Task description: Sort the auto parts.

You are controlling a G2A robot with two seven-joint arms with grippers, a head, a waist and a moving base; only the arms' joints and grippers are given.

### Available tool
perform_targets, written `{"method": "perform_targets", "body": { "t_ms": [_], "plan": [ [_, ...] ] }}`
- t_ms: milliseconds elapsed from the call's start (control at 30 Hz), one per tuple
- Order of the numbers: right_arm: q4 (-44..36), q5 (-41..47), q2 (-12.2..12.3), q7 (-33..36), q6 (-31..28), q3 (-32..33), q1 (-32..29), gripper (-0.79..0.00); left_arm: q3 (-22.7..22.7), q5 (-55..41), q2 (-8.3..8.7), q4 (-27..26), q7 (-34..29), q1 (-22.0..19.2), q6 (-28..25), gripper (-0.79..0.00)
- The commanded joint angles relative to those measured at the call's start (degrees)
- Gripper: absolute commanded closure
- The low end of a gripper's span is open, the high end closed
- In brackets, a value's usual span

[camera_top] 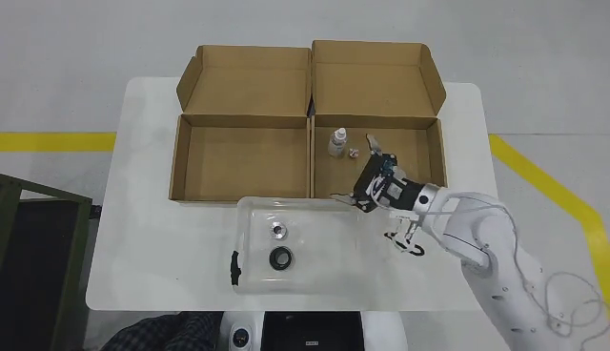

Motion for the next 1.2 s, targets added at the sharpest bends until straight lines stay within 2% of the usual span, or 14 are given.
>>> {"method": "perform_targets", "body": {
  "t_ms": [0,467,567,700,833,1167],
  "plan": [
    [-1.0,-1.0,0.0,-0.6,-0.3,-0.9,-0.8,-0.785,0.0,0.0,0.0,0.0,0.0,0.0,0.0,-0.785],
    [-2.2,-7.6,-0.6,-1.9,-3.9,-10.4,-0.9,-0.785,0.0,0.0,0.0,0.0,0.0,0.0,0.0,-0.785],
    [-1.9,-8.9,-0.8,-2.1,-3.9,-12.1,-0.5,-0.671,0.0,0.0,0.0,0.0,0.0,0.0,0.0,-0.785],
    [-1.3,-10.5,-1.0,-2.5,-4.1,-13.8,0.3,-0.6,0.0,0.0,0.0,0.0,0.0,0.0,0.0,-0.785],
    [0.0,-11.7,-1.3,-2.7,-4.2,-15.5,1.1,-0.397,0.0,0.0,0.0,0.0,0.0,0.0,0.0,-0.785],
    [5.5,-12.6,-2.3,-2.5,-3.8,-19.3,4.7,-0.388,0.0,0.0,0.0,0.0,0.0,0.0,0.0,-0.785]
  ]
}}
